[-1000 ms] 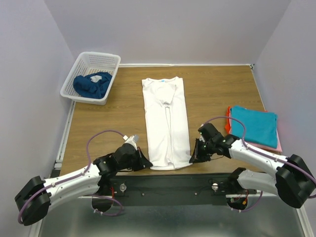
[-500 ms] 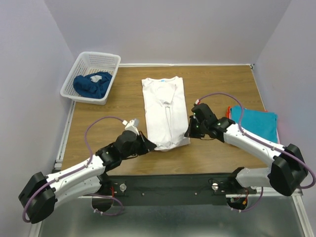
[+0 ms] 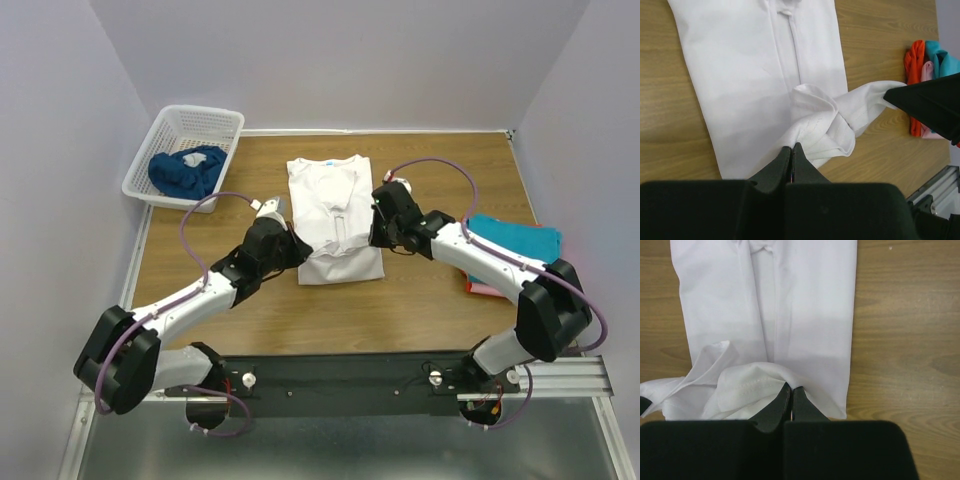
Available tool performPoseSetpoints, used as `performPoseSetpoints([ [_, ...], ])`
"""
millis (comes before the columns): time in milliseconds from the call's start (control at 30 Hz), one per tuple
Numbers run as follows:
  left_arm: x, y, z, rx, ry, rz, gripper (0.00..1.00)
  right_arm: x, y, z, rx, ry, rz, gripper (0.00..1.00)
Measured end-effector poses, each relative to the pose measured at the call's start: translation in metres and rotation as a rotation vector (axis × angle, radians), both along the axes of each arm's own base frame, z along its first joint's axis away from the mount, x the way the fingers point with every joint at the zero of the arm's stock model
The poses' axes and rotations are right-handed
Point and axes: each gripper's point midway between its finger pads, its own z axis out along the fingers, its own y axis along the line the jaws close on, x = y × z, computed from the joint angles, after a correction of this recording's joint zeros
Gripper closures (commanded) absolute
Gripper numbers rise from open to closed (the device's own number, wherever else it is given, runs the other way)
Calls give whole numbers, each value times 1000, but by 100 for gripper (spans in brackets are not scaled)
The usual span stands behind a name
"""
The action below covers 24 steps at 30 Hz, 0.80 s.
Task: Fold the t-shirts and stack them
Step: Fold the tshirt
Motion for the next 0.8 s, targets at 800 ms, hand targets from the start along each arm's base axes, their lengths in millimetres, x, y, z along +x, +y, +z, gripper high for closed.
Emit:
performPoseSetpoints([
  [800, 95, 20, -19, 106, -16, 28, 100, 93, -3, -12, 15, -27, -53, 99],
])
